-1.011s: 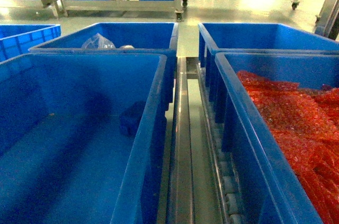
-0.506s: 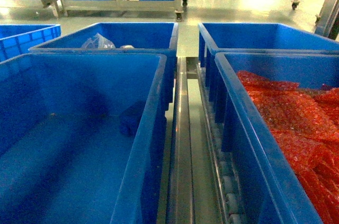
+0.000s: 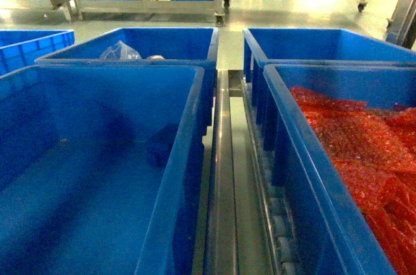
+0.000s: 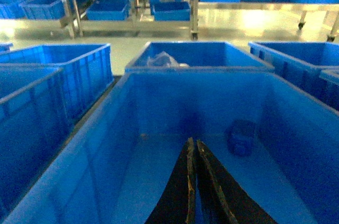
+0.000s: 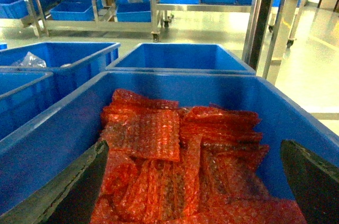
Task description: Pick blue part to blue bin on bottom shelf
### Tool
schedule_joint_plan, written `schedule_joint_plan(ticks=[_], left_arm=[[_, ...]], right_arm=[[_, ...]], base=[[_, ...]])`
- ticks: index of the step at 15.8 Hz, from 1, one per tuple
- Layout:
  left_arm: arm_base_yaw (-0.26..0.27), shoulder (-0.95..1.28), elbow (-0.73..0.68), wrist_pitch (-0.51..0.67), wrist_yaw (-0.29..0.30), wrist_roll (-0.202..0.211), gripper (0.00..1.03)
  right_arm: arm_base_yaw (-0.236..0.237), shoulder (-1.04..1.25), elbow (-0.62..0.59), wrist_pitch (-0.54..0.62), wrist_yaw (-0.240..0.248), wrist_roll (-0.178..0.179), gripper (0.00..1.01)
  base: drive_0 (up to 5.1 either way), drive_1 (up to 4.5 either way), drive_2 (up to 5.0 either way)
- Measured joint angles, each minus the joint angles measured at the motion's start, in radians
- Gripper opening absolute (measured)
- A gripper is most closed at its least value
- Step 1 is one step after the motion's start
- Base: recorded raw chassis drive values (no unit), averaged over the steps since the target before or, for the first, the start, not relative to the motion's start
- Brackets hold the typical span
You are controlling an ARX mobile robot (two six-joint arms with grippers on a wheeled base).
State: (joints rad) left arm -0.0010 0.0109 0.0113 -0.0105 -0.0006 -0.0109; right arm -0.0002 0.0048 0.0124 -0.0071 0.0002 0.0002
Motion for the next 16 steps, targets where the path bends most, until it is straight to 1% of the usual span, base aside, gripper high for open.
schedule_joint_plan(ticks=[2, 3, 4, 5, 7, 10, 11, 12, 16], left_arm=[[0.0, 0.0, 0.0, 0.005, 0.0, 0.0, 0.02], [0.0, 0.0, 0.0, 0.006, 0.0, 0.0, 0.05], [0.0, 0.0, 0.0, 0.006, 0.0, 0.0, 0.19], [0.0, 0.0, 0.0, 0.006, 0.0, 0.0, 0.3], [0.0, 0.0, 0.0, 0.006, 0.0, 0.0, 0.57], [0.0, 0.0, 0.0, 0.006, 0.0, 0.0, 0.96], [0.0, 0.0, 0.0, 0.006, 0.0, 0.001, 0.99], [0.0, 0.0, 0.0, 0.006, 0.0, 0.001, 0.98], [0.0, 0.0, 0.0, 0.006, 0.0, 0.001, 0.98]], right_arm=[[0.0, 0.0, 0.0, 0.002, 0.0, 0.0, 0.98], [0.0, 0.0, 0.0, 0.003, 0.0, 0.0, 0.98], [0.0, 0.0, 0.0, 0.002, 0.0, 0.0, 0.98], [0.0, 0.0, 0.0, 0.002, 0.0, 0.0, 0.98], [0.0, 0.0, 0.0, 0.002, 0.0, 0.0, 0.98], [0.0, 0.0, 0.0, 0.002, 0.0, 0.0, 0.98], [0.0, 0.0, 0.0, 0.002, 0.0, 0.0, 0.98], [0.0, 0.0, 0.0, 0.002, 0.0, 0.0, 0.98], [0.0, 0.0, 0.0, 0.002, 0.0, 0.0, 0.98]], base=[[0.0, 0.0, 0.0], [0.0, 0.0, 0.0], [0.0, 0.0, 0.0], [0.0, 0.0, 0.0], [0.0, 0.0, 0.0], [0.0, 0.0, 0.0], [0.0, 0.0, 0.0], [0.0, 0.0, 0.0], [0.0, 0.0, 0.0]])
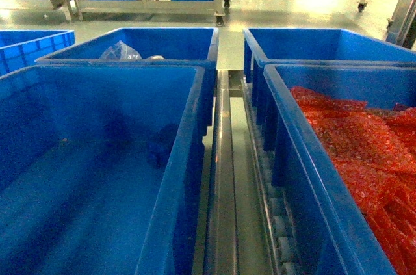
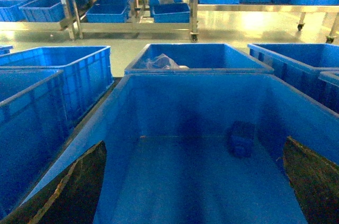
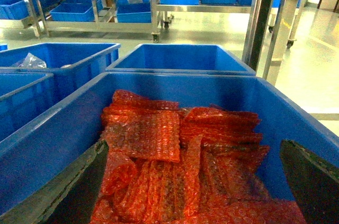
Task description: Pick blue part to blue bin on bottom shelf
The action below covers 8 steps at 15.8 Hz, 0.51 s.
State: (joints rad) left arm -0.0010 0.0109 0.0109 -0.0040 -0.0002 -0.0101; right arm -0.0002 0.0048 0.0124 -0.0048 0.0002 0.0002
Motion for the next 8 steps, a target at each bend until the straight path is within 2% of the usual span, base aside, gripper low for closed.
schedule_joint_plan(ticks=[8], left_arm=[[0.0, 0.0, 0.0, 0.0, 0.0, 0.0, 0.98]], right_arm=[[0.0, 0.0, 0.0, 0.0, 0.0, 0.0, 0.98]], base=[[0.0, 0.0, 0.0]])
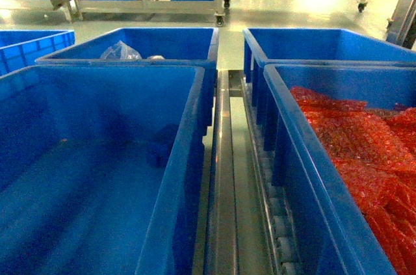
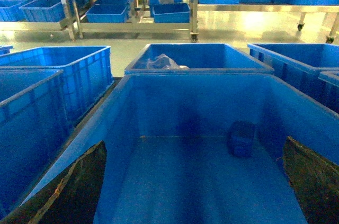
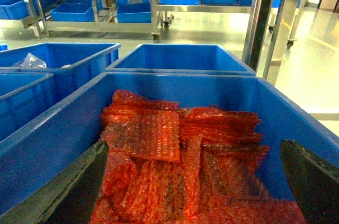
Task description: Pick blue part to blue bin on bottom shelf
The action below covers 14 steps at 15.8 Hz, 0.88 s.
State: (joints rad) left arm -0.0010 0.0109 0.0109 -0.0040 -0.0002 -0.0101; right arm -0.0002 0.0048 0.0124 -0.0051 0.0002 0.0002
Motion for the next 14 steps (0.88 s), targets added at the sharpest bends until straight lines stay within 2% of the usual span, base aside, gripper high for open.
schedule_joint_plan(ticks=[14], left_arm=[[0.0, 0.0, 0.0, 0.0, 0.0, 0.0, 0.98]], right_arm=[[0.0, 0.0, 0.0, 0.0, 0.0, 0.0, 0.98]], base=[[0.0, 0.0, 0.0]])
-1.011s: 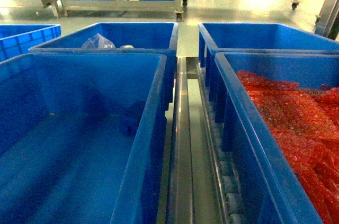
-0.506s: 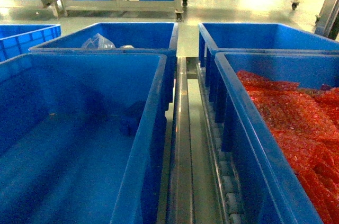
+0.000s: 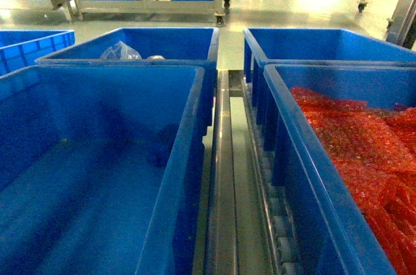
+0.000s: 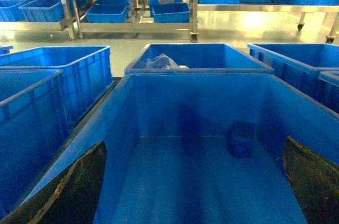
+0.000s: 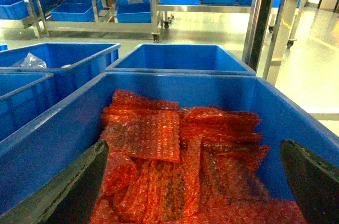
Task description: Pick blue part to blue bin on bottom shelf
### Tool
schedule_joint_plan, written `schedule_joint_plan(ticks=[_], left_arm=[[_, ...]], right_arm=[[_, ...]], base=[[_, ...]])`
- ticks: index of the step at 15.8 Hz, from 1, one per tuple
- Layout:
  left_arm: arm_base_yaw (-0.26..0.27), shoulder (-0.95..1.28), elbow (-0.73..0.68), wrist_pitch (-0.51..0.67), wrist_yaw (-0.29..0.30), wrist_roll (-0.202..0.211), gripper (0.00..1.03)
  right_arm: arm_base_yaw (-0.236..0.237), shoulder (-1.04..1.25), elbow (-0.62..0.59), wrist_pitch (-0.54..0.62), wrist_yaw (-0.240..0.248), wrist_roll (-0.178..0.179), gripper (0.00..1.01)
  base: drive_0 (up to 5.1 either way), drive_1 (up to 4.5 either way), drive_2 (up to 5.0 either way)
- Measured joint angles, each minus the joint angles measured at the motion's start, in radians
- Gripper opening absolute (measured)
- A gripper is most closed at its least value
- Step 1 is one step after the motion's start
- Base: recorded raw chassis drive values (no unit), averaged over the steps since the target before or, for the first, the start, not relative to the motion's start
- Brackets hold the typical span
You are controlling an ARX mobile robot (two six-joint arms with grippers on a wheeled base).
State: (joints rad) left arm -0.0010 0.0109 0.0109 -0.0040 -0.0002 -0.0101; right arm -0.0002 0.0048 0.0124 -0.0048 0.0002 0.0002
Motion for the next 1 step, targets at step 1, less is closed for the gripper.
schedule_joint_plan(ticks=[1], left_arm=[[0.0, 0.0, 0.0, 0.0, 0.0, 0.0, 0.98]], right_arm=[[0.0, 0.0, 0.0, 0.0, 0.0, 0.0, 0.98]], base=[[0.0, 0.0, 0.0]])
